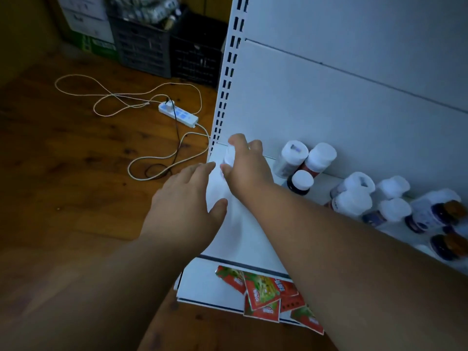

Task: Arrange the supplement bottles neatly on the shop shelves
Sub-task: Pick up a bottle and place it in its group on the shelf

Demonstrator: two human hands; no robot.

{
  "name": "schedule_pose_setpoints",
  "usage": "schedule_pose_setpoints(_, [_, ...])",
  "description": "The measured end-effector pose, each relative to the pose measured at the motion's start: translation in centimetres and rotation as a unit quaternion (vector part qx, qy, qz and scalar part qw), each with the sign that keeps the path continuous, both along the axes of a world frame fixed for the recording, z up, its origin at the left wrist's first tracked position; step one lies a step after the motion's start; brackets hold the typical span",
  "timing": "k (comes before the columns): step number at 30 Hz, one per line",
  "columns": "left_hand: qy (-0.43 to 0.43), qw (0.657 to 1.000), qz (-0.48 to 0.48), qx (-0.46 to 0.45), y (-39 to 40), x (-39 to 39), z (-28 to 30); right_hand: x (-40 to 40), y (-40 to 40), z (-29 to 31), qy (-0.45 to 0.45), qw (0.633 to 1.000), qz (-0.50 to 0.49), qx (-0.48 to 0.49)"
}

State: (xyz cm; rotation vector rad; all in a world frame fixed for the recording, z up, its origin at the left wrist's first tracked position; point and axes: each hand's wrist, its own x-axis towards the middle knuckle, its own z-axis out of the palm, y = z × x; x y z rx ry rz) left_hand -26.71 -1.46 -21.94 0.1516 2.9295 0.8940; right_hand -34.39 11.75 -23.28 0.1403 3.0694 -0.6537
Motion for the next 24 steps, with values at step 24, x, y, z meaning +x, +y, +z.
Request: schedule_pose_setpoints(24, [-0.173, 0.949, -0.11, 0.241, -0.9, 20.8, 22.0, 28.5, 0.8, 23.4, -0.137, 0.56, -0.265, -0.773])
